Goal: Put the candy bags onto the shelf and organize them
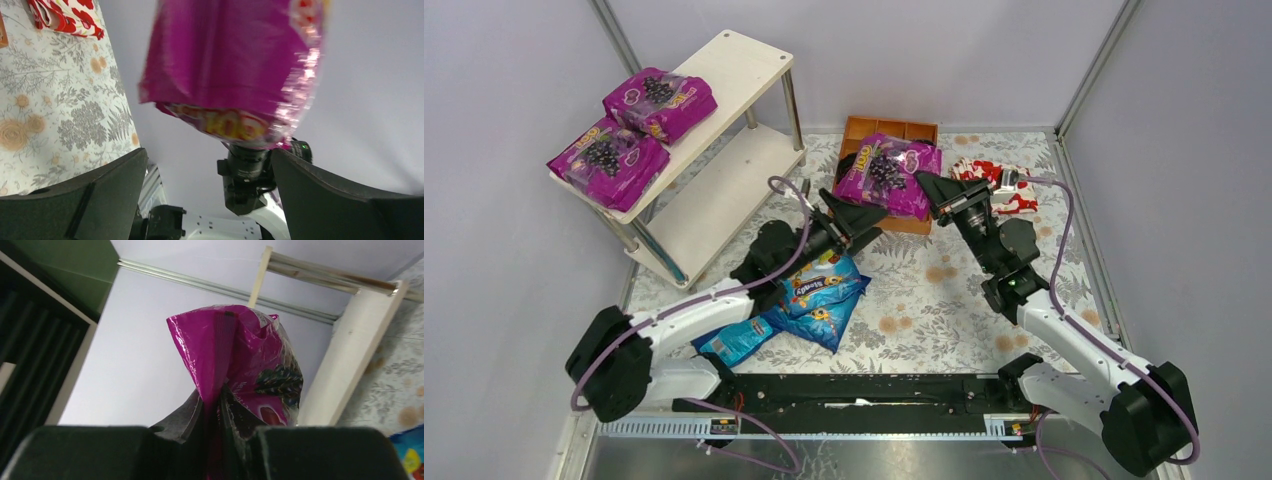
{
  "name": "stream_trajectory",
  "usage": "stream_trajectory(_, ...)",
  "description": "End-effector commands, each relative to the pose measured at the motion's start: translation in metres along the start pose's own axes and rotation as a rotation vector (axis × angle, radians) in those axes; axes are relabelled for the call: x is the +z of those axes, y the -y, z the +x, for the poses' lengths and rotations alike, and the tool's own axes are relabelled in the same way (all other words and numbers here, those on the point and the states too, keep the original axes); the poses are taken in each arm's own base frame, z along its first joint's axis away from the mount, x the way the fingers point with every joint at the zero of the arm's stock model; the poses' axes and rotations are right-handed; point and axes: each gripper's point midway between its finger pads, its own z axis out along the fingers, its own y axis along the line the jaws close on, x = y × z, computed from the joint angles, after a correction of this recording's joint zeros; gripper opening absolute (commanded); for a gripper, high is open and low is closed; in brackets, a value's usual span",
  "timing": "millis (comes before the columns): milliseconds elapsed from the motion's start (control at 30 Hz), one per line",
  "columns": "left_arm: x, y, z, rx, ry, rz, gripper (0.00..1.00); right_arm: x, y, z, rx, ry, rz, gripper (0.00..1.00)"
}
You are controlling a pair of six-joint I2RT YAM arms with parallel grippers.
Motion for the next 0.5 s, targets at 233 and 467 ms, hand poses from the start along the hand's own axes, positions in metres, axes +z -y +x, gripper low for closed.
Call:
stream_trajectory(233,0.032,0.060,-0.015,0.052,0.218,0.246,0.99,-0.028,-0.088,-0.017,0.183,0.038,-0.323,0.00)
stream_trajectory(467,0.028,0.086,-0.012,0.096,0.246,0.351,0.99,-0.040,-0.074,-0.026,0.245,0.089,-0.315,0.00)
